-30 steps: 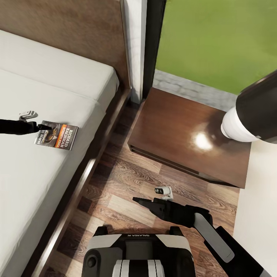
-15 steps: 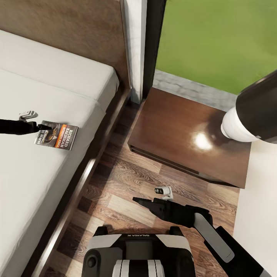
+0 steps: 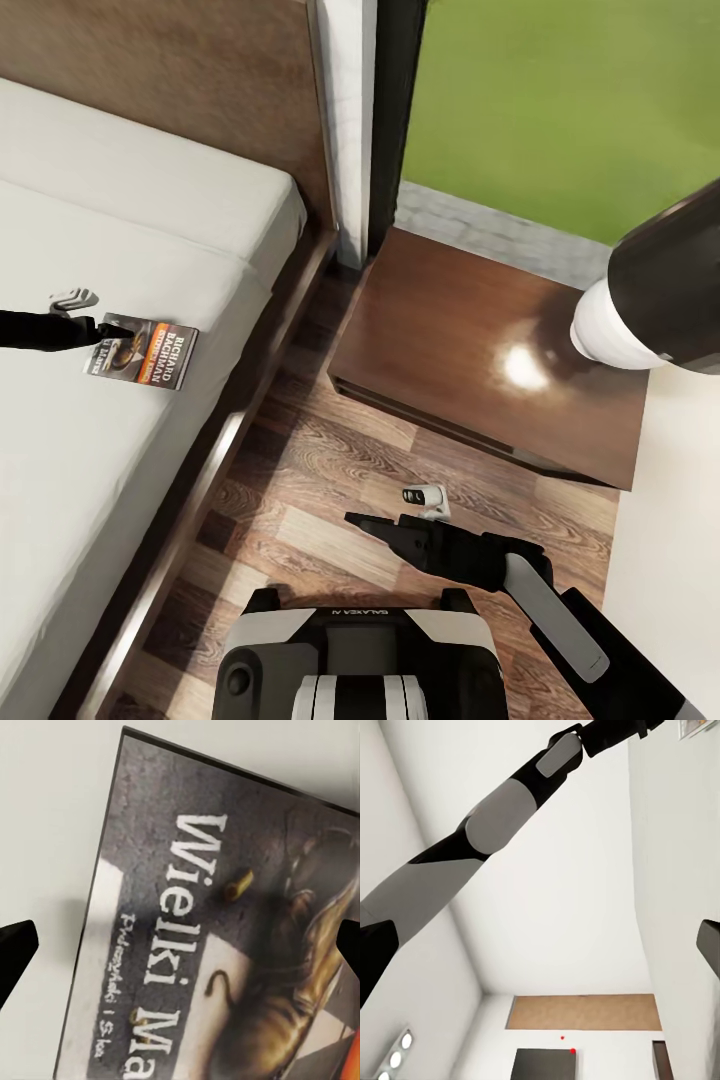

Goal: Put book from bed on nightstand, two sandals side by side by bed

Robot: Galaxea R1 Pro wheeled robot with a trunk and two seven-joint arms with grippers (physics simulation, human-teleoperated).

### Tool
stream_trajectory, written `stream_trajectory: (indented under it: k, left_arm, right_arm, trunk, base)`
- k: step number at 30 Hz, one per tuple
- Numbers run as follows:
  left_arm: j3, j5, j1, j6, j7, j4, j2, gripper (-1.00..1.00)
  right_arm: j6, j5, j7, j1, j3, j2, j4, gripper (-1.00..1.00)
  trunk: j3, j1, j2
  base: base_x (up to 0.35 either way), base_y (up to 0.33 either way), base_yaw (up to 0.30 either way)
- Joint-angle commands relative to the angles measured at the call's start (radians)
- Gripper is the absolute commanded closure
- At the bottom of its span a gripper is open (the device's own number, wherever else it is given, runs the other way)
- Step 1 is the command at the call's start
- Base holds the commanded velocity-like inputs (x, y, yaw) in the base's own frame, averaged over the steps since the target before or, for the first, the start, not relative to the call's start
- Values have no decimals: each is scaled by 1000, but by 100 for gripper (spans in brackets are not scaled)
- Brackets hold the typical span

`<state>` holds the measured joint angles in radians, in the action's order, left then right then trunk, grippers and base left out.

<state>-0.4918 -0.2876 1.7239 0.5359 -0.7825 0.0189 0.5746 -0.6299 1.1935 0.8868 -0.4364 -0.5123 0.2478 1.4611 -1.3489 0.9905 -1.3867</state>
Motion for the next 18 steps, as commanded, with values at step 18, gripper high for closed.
stream_trajectory:
  k: [18]
  left_arm:
    - [-8, -8, 0, 3, -4, -2, 5, -100]
  right_arm:
    - [-7, 9, -2, -1, -2, 1, -1, -100]
  trunk:
    - [0, 0, 0]
  base:
    - [0, -1, 0]
